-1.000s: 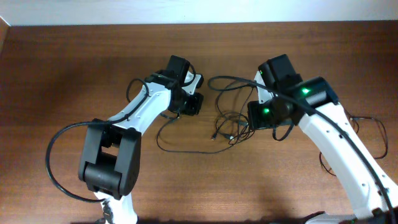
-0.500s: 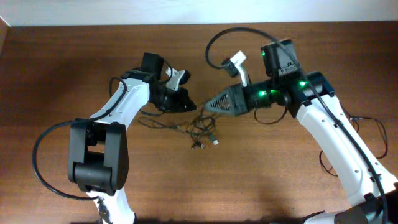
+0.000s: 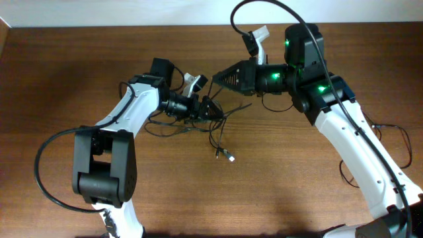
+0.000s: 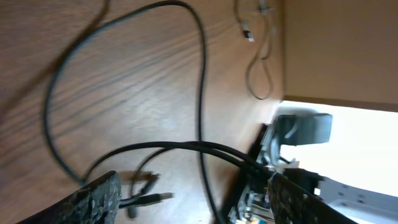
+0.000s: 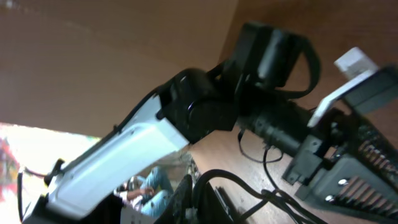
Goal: Untangle cables
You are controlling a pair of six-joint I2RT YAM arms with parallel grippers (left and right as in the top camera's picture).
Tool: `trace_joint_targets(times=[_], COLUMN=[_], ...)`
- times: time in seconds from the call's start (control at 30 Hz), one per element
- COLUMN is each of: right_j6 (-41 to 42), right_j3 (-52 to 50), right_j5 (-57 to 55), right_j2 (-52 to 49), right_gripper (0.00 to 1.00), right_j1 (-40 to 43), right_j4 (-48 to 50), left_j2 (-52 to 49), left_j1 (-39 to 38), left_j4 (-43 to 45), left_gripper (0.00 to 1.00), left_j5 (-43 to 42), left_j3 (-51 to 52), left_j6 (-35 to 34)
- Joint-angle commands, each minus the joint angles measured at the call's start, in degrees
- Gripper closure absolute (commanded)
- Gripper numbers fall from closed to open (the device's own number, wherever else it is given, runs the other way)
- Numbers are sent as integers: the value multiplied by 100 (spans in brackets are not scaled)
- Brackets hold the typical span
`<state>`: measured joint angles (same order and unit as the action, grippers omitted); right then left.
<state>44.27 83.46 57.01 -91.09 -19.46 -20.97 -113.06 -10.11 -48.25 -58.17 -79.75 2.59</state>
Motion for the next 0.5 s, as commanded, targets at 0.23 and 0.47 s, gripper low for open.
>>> trace_joint_targets(times=[0.23,0.47], right_j6=[452,444], right_j3=[103,103], right_j5=[-372,-219], right_j2=[-4,-4], right_gripper=[96,96], right_j1=[-2,-7], right_j4=[173,197], left_j2=[-52,-52], left_j1=[-39,-256], left_j4=[-2,28], left_gripper=[21,19], left_j5=[-654,-479], left_j3=[-55,-55], left_j6=[-2157,-3578])
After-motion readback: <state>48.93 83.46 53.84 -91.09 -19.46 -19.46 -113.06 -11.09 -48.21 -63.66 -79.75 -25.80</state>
